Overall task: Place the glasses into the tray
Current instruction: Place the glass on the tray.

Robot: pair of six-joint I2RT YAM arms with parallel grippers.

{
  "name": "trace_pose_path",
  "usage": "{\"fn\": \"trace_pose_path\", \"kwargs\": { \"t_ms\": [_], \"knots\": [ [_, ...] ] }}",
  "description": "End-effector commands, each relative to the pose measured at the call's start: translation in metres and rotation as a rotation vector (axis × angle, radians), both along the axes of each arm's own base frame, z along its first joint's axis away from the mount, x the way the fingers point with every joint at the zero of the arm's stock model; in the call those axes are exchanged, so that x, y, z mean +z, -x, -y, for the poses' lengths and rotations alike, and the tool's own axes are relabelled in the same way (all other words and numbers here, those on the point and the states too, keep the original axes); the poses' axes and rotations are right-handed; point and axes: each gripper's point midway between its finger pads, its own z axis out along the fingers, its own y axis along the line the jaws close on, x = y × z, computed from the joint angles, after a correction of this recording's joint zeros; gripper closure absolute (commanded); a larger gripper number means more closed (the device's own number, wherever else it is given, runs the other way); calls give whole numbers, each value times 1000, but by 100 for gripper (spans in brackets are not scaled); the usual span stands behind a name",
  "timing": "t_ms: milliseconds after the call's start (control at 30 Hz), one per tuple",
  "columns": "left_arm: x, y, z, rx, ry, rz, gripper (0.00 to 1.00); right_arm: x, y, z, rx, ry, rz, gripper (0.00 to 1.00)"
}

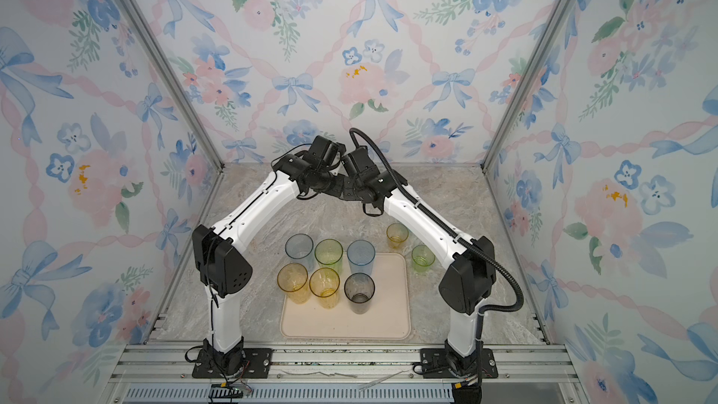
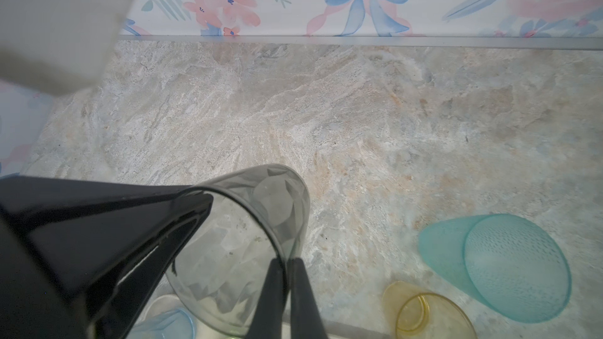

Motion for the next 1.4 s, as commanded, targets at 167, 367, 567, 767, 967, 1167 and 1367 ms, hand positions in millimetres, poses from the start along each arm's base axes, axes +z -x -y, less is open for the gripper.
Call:
{"fn": "trace_pose_path", "kwargs": {
  "t_ms": [167,367,567,767,967,1167,1367],
  "knots": [
    [23,16,31,-109,95,0,85,7,-13,-9,6,-114,42,100],
    [23,16,31,-108,93,4,83,9,-14,-9,8,-130,52,100],
    [20,15,30,-107,84,1,82,12,-13,-7,8,-152,58,100],
    [21,15,27,-103,72,9,77,11,-13,-2,-1,-180,55,100],
    [23,14,27,-100,72,17,73,11,-13,1,-4,-177,58,100],
    [32,12,22,-85,59,49,67,11,-13,4,-11,-179,60,100],
    [40,11,15,-70,47,75,64,11,-16,11,-28,-178,62,100]
  ]
}}
